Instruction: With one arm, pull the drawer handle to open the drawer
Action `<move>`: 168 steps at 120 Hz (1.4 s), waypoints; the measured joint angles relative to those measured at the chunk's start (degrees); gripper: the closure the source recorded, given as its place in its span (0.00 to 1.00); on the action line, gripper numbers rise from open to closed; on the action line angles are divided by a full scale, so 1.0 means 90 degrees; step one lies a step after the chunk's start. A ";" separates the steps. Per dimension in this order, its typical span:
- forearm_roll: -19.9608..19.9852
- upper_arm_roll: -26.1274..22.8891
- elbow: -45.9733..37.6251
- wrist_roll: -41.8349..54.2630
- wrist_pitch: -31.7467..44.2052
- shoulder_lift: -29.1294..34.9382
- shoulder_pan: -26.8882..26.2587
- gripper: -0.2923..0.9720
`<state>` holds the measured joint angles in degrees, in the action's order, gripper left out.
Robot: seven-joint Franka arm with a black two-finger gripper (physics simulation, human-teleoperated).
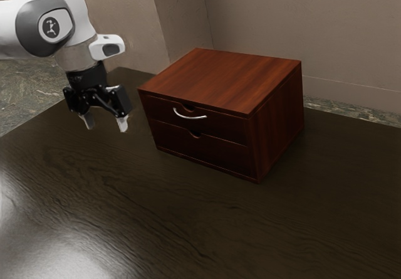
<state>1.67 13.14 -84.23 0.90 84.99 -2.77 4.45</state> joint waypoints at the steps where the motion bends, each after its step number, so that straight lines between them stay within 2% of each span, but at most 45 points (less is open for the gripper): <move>1: 0.0001 -0.0001 0.0000 0.0001 -0.0004 -0.0001 0.0039 0.23; 11: 0.0006 0.0003 0.0001 0.0015 -0.0039 0.0004 0.0193 0.23; 25: 0.0065 0.0034 0.0011 0.0030 -0.0072 -0.0002 -0.0103 0.23; 41: 0.0149 -0.0039 0.1152 -0.0320 -0.0425 0.0054 -0.0491 0.23; 60: 0.0190 -0.0373 0.1298 -0.1854 -0.0558 -0.0003 -0.0646 0.23; 78: 0.0179 -0.0428 0.1220 -0.3592 -0.0323 -0.0018 -0.0851 0.23; 112: 0.0166 -0.0389 0.1025 -0.5936 0.0030 -0.0030 -0.0463 0.23; 120: 0.0189 -0.0399 0.0698 -0.6342 0.0247 -0.0005 -0.0495 0.23; 130: 0.0207 -0.0396 -0.0249 -0.6796 0.0821 0.0303 -0.0713 0.23; 148: 0.0288 -0.0352 -0.1229 -0.7478 0.1750 0.0777 -0.1112 0.23; 168: 0.0340 -0.0340 -0.1735 -0.8064 0.2782 0.0855 -0.0867 0.23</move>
<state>4.73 10.08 -99.85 -71.68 110.03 4.92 -3.36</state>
